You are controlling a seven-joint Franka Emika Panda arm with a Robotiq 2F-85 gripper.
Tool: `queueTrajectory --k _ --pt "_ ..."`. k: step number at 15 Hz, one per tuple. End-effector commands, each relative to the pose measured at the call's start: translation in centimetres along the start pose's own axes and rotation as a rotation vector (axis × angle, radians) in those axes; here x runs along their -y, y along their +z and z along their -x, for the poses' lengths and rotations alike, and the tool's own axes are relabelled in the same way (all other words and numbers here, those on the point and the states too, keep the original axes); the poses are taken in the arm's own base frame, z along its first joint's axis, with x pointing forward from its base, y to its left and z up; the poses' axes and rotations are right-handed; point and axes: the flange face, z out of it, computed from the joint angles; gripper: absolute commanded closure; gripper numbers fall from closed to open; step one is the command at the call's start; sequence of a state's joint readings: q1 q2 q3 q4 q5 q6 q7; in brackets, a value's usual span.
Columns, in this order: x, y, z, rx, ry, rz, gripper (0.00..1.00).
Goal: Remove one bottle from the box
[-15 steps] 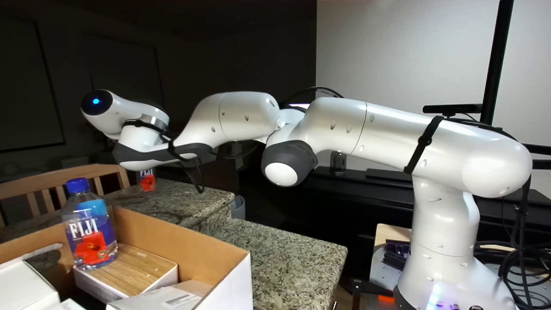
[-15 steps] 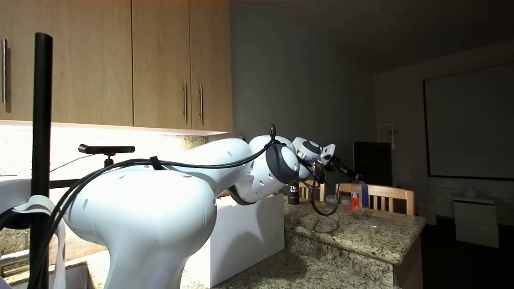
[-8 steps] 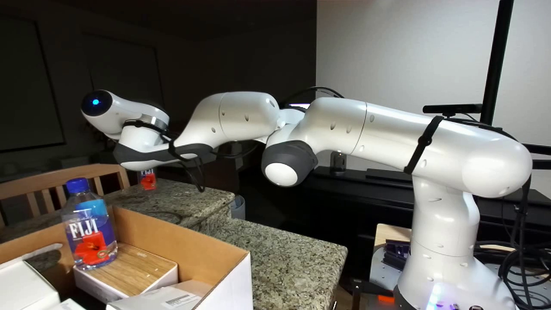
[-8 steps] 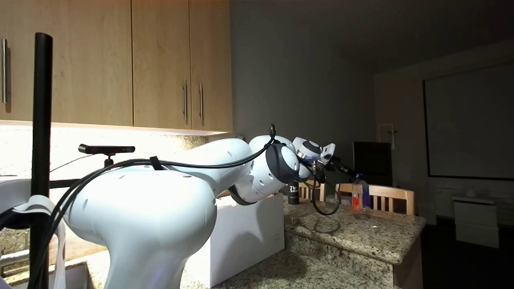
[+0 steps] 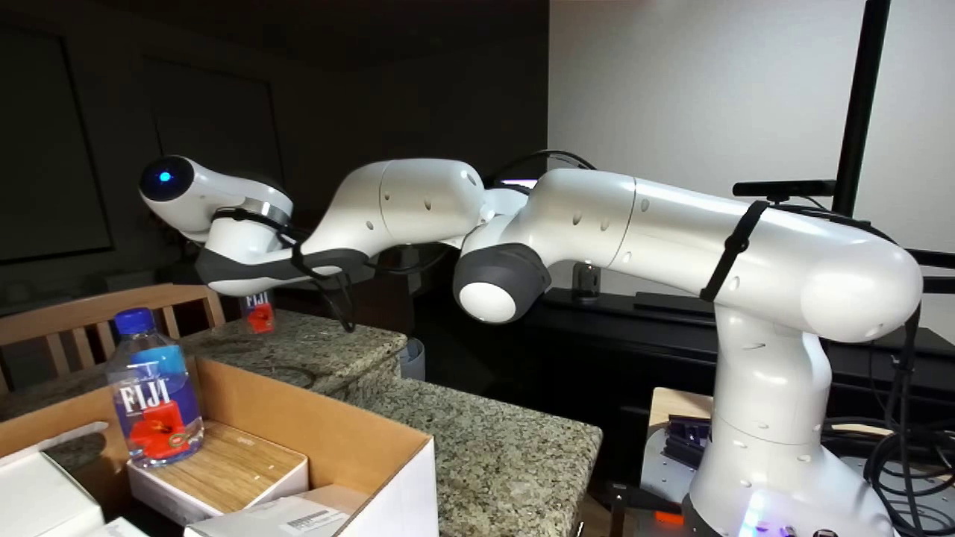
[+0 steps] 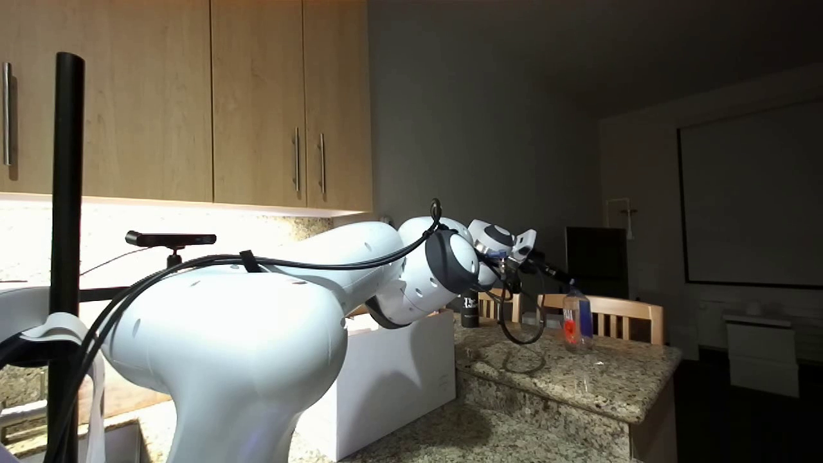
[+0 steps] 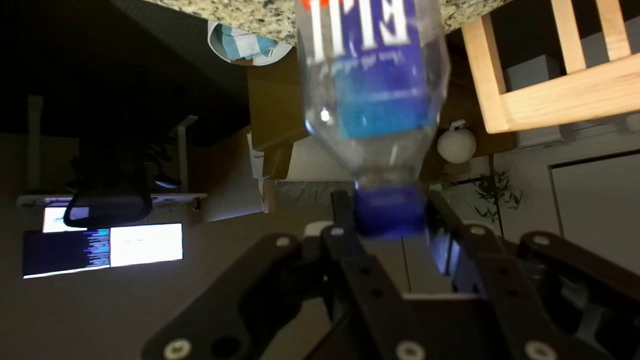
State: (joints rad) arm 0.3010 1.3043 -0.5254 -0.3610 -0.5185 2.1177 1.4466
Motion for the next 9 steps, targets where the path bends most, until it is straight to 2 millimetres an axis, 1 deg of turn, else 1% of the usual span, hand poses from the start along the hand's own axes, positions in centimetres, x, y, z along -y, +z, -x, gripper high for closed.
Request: queueTrajectory --k 1,4,5,6,9 --pt "-0.07 -0.27 -0.56 -0.005 -0.037 0.011 0.27" --pt "-0.05 -0.29 -0.56 -0.005 -0.040 0.010 0.08" --pt "-0.06 -0.26 -0.55 -0.004 -0.040 0.009 0.02" --pt "-0.05 -0.27 -0.55 -0.004 -0.040 0.009 0.00" --pt "-0.05 -0.27 -0.56 -0.004 -0.039 0.009 0.00"
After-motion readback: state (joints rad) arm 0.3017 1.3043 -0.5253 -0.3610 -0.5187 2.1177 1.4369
